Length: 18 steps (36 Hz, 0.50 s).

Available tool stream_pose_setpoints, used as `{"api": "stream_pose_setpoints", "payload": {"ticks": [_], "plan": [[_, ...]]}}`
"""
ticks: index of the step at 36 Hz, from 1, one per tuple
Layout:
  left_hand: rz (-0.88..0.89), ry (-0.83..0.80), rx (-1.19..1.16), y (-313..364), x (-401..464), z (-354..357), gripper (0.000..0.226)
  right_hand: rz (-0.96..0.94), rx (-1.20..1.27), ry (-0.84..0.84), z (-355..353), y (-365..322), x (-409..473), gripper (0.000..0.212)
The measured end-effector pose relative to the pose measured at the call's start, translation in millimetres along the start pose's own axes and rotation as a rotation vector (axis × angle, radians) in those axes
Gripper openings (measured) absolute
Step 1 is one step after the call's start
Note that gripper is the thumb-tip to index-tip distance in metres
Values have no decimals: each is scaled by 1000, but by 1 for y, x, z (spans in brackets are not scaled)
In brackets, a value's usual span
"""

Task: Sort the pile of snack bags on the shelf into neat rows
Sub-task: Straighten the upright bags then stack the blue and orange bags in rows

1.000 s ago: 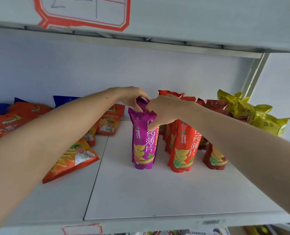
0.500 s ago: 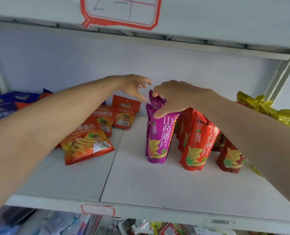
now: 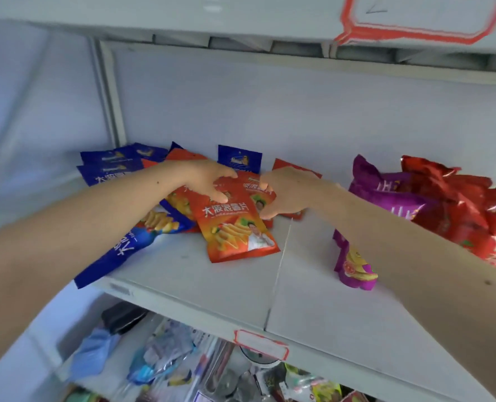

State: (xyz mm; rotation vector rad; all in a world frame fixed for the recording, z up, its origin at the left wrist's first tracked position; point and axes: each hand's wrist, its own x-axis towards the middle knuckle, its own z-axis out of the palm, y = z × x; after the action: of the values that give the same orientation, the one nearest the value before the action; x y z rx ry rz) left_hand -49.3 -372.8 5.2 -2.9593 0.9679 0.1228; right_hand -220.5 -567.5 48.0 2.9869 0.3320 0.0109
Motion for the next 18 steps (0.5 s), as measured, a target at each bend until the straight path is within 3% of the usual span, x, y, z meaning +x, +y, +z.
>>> {"api": "stream_pose_setpoints", "payload": {"ticks": [5, 9, 12, 18], "plan": [[77, -72, 69, -3, -39, 22, 77, 68, 83, -67, 30, -17, 32, 61], [96, -112, 48, -34, -23, 47, 88, 162, 108, -93, 42, -31, 59, 61], [168, -100, 57, -42, -10, 57, 84, 284, 102, -141, 43, -35, 74, 54], [232, -51, 35, -23, 13, 62, 78, 419, 259, -56, 81, -22, 100, 52]]}}
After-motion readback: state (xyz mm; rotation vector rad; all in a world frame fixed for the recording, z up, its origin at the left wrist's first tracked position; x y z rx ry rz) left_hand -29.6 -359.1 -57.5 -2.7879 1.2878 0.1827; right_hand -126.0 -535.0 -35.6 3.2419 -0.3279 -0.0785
